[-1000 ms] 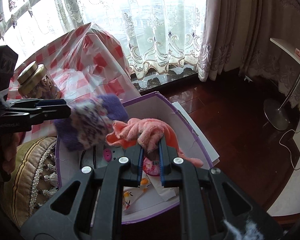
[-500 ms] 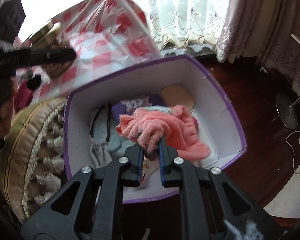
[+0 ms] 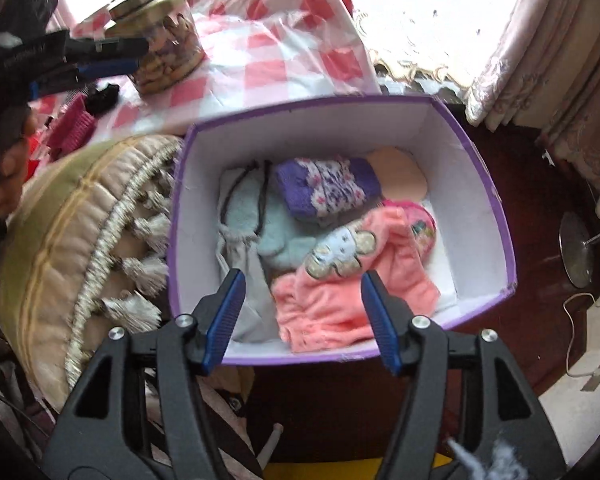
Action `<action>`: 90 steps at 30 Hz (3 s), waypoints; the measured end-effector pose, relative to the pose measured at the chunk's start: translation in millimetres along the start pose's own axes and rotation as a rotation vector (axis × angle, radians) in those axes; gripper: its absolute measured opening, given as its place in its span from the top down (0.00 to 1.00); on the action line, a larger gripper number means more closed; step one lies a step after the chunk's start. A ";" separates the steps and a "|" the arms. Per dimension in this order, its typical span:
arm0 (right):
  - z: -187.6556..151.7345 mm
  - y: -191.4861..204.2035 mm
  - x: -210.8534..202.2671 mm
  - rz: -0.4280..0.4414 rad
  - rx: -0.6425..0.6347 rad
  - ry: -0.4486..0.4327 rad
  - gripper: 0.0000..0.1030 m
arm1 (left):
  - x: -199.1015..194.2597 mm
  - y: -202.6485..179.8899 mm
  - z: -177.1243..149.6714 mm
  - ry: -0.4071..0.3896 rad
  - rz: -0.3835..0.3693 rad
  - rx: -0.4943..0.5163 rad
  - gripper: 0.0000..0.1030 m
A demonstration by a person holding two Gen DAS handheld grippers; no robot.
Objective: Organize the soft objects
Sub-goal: 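Open the right tool to drop the pink towel into the box, then move both tools back over the soft items on the checked table, then grasp the houndstooth pouch with the left tool while the right tool grasps the black scrunchie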
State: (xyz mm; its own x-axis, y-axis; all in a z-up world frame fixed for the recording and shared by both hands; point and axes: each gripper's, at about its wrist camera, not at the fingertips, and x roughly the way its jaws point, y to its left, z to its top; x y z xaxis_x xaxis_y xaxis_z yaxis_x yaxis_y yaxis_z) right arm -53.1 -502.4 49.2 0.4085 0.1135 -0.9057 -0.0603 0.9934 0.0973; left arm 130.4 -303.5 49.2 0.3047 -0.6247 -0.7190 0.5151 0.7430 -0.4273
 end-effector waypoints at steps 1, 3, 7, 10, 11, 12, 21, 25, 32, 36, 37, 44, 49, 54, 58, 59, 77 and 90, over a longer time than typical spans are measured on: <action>4.3 4.6 -0.5 0.001 -0.006 -0.010 0.36 | -3.4 4.7 -1.4 -0.006 0.005 -0.013 0.43; 14.4 16.8 0.6 -0.001 -0.030 -0.022 0.36 | -11.6 13.8 -3.7 -0.020 0.016 -0.035 0.43; 33.9 42.2 -0.2 0.018 -0.071 -0.057 0.36 | -31.0 32.9 -7.6 -0.059 0.054 -0.065 0.43; 47.7 62.5 -1.7 0.039 -0.105 -0.085 0.36 | -46.9 47.7 -11.0 -0.091 0.100 -0.081 0.43; 52.4 69.4 -1.4 0.047 -0.118 -0.092 0.36 | -52.2 52.9 -12.5 -0.099 0.115 -0.088 0.43; 56.3 76.0 -0.9 0.055 -0.132 -0.096 0.36 | -57.9 58.5 -14.3 -0.107 0.129 -0.094 0.43; 91.0 144.1 6.7 0.147 -0.275 -0.117 0.35 | -111.5 123.4 -41.1 -0.178 0.291 -0.182 0.43; 105.3 177.9 11.0 0.181 -0.342 -0.122 0.33 | -137.1 156.8 -51.3 -0.194 0.374 -0.220 0.43; 127.2 225.9 23.2 0.238 -0.423 -0.130 0.29 | -182.6 212.2 -55.5 -0.220 0.543 -0.266 0.43; 139.7 247.7 32.6 0.262 -0.458 -0.126 0.28 | -194.9 232.1 -47.6 -0.205 0.610 -0.262 0.43; 141.8 252.7 34.1 0.268 -0.467 -0.125 0.28 | -196.9 235.4 -43.7 -0.204 0.624 -0.256 0.43; 163.0 280.3 42.0 0.311 -0.494 -0.135 0.27 | -194.5 262.9 -6.9 -0.180 0.640 -0.264 0.38; 180.8 292.8 51.1 0.341 -0.476 -0.130 0.26 | -181.7 294.8 12.9 -0.134 0.670 -0.312 0.37; 196.5 307.0 60.8 0.352 -0.485 -0.126 0.25 | -165.5 330.9 19.0 -0.087 0.667 -0.396 0.36; 205.2 318.0 66.3 0.363 -0.495 -0.127 0.25 | -152.2 360.3 20.8 -0.059 0.688 -0.453 0.35; 206.4 320.7 68.3 0.364 -0.501 -0.126 0.25 | -147.6 365.7 21.8 -0.050 0.689 -0.456 0.35; 219.4 345.7 110.3 0.331 -0.513 -0.052 0.24 | -91.0 408.3 23.7 0.042 0.660 -0.373 0.75; 263.7 364.7 147.9 0.180 -0.353 -0.035 0.23 | -139.9 381.5 28.6 -0.237 0.610 -0.379 0.83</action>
State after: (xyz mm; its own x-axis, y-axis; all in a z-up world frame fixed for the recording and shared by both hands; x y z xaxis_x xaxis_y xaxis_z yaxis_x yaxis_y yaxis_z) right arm 225.5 -119.3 59.6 0.3936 0.2915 -0.8718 -0.4406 0.8922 0.0994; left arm 307.2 60.4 2.5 0.6337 -0.0791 -0.7695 -0.0976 0.9786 -0.1809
